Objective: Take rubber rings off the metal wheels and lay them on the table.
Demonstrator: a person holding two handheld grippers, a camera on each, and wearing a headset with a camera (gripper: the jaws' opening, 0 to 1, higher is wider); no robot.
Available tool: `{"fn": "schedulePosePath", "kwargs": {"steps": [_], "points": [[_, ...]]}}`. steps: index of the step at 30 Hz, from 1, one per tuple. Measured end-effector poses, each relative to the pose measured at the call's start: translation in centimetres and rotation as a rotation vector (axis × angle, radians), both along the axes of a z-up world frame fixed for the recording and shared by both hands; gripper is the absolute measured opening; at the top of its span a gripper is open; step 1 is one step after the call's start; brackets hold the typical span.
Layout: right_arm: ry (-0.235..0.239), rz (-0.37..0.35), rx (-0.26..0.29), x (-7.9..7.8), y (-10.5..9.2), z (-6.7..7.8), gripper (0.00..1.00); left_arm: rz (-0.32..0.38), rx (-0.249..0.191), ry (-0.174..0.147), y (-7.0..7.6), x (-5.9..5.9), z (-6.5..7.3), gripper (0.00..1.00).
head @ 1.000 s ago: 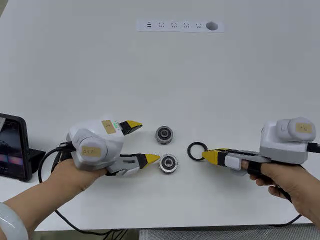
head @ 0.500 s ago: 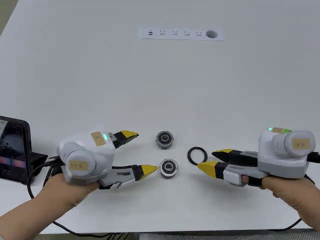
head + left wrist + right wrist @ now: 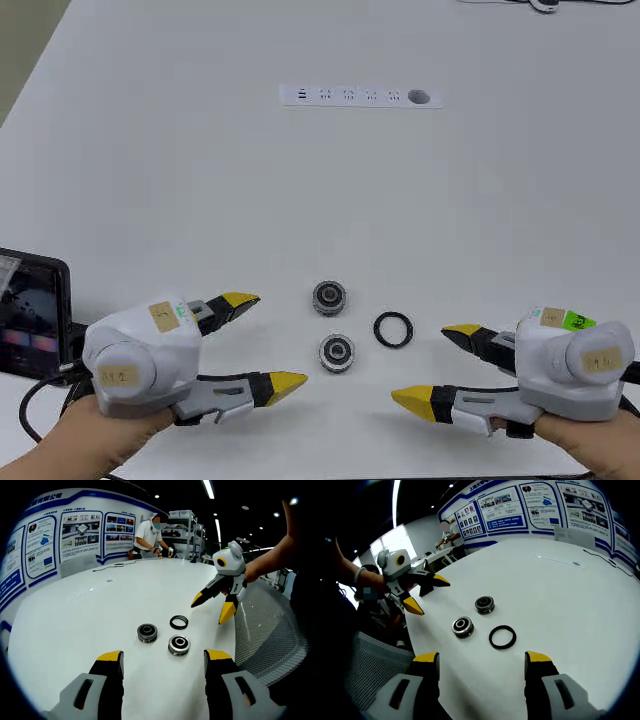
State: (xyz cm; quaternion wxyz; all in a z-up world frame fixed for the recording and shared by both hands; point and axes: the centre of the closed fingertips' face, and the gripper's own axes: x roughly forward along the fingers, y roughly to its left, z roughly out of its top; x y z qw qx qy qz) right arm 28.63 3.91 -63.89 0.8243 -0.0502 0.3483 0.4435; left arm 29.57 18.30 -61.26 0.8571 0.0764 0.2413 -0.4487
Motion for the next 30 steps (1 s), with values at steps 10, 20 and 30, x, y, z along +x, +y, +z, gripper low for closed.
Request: {"fn": "schedulePosePath", "kwargs": {"steps": [10,20,30], "points": [[-0.078,0.03,-0.039,-0.5,-0.1,0.4,0.84,0.014,0.006,0.009,1.0,-1.6,0.1,0.75],[-0.139,-0.008,-0.013,-0.4,-0.1,1.4,0.99,0.021,-0.002,-0.002,1.7,-3.1,0.2,0.85],[-0.159,-0.017,-0.05,-1.3,-0.7,1.1,0.99,0.041,-0.009,-0.009,1.7,-3.6,-0.1,0.99]]}}
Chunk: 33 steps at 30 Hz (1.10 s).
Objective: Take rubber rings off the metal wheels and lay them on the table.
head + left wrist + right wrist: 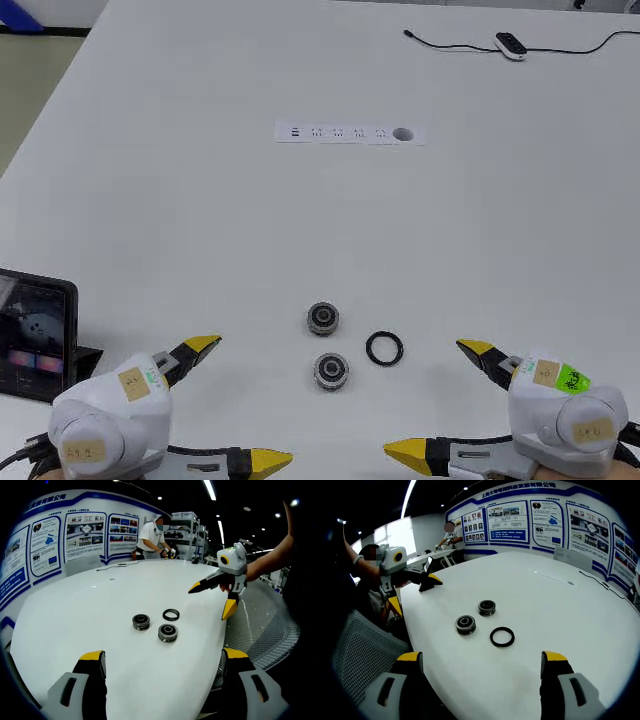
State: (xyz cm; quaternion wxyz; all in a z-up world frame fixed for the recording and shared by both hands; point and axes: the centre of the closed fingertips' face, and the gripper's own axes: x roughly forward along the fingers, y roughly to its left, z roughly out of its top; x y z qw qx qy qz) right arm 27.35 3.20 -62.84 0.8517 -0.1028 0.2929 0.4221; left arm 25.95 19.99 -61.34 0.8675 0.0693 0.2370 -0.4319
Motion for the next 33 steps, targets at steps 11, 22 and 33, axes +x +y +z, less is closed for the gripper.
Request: {"fn": "schedulePosePath", "kwargs": {"steps": [11,22,33], "points": [[-0.002,-0.033,-0.002,-0.2,-0.5,0.0,0.99,0.009,0.005,-0.006,0.1,0.1,0.2,1.0],[0.0,-0.037,0.001,-0.1,-0.3,0.1,0.99,0.018,0.017,0.003,0.7,-0.1,0.0,1.0],[0.006,-0.042,-0.005,-0.1,-0.4,0.0,0.99,0.026,0.031,0.007,1.2,0.1,-0.2,0.99]]}}
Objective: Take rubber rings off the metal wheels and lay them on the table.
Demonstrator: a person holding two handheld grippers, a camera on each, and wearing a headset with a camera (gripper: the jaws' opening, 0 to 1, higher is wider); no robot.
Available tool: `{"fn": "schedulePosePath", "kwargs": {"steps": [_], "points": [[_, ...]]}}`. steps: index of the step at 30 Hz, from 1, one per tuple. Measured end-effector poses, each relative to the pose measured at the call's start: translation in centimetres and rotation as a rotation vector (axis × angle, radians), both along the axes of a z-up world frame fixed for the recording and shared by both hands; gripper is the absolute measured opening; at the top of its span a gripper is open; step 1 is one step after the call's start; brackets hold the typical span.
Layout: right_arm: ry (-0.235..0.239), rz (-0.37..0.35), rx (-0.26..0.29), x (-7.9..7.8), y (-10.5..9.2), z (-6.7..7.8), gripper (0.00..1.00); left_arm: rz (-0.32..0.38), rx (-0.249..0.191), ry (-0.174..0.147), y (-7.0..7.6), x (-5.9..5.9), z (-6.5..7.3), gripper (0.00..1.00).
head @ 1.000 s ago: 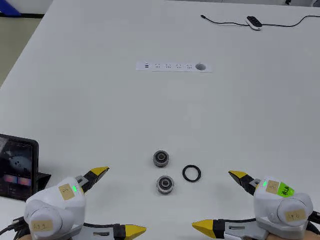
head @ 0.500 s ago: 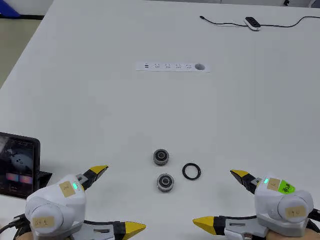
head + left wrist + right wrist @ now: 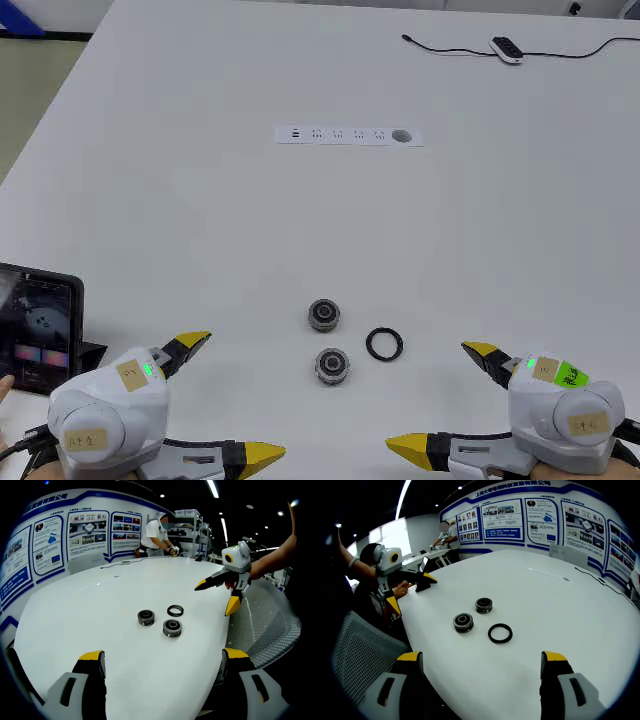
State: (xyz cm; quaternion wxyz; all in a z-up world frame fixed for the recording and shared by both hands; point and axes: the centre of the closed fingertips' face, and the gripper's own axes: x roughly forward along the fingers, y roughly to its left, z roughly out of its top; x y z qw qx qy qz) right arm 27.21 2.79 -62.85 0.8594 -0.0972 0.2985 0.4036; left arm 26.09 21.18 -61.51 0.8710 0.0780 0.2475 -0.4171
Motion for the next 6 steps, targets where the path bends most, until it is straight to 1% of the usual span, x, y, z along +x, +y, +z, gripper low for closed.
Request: {"fn": "schedulePosePath", "kwargs": {"steps": [6], "points": [[0.003,-0.004,0.002,0.01,0.02,-0.05,0.99,-0.006,0.001,-0.001,-0.1,0.04,0.11,0.98]]}}
